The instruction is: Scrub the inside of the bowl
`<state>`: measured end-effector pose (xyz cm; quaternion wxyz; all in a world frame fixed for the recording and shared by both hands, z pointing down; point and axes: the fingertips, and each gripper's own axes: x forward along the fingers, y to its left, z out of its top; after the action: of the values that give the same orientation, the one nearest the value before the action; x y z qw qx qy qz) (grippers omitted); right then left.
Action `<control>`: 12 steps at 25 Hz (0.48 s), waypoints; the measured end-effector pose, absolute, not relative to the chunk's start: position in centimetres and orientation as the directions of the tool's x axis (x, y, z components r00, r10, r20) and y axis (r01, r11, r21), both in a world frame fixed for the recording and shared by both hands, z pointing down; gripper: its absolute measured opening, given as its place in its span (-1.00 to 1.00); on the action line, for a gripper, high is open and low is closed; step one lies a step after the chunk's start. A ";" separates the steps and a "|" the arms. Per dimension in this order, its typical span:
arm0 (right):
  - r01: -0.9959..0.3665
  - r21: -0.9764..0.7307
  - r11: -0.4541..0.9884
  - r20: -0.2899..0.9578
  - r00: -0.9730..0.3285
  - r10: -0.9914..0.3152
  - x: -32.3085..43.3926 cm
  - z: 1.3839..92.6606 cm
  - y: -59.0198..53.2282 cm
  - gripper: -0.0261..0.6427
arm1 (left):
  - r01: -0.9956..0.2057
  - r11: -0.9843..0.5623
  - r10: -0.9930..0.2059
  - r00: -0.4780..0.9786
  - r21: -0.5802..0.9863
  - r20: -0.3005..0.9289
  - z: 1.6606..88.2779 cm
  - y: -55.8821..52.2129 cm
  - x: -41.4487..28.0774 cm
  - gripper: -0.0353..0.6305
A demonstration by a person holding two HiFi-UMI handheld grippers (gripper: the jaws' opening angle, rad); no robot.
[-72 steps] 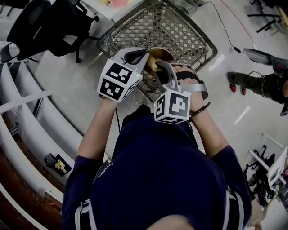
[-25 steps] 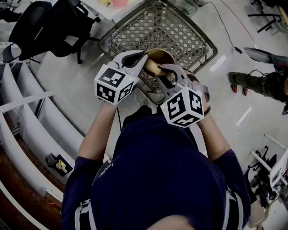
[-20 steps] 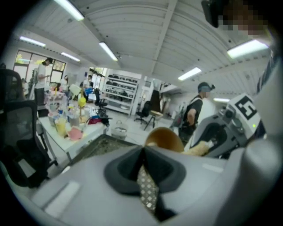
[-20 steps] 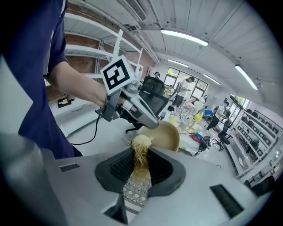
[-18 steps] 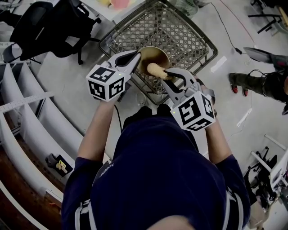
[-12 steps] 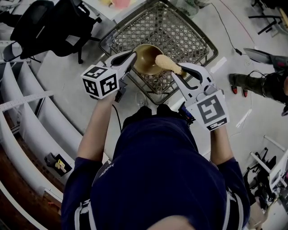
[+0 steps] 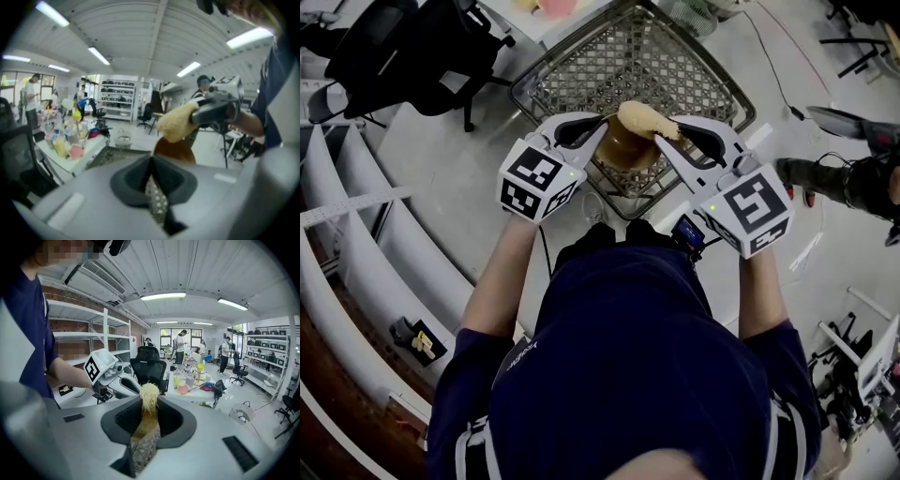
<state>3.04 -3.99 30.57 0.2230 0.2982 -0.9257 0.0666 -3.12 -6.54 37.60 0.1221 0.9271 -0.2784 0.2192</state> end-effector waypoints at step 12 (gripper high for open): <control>-0.596 -0.036 0.802 0.464 -0.721 -0.515 3.8 30.6 -5.3 -0.72 | -0.575 -0.813 -0.540 0.684 -0.093 0.491 35.9 -8.6 -3.7 -0.86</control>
<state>3.83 -5.35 30.64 0.2218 0.3009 -0.9230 0.0916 -3.73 -8.55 35.89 0.0342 0.9169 -0.3039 0.2564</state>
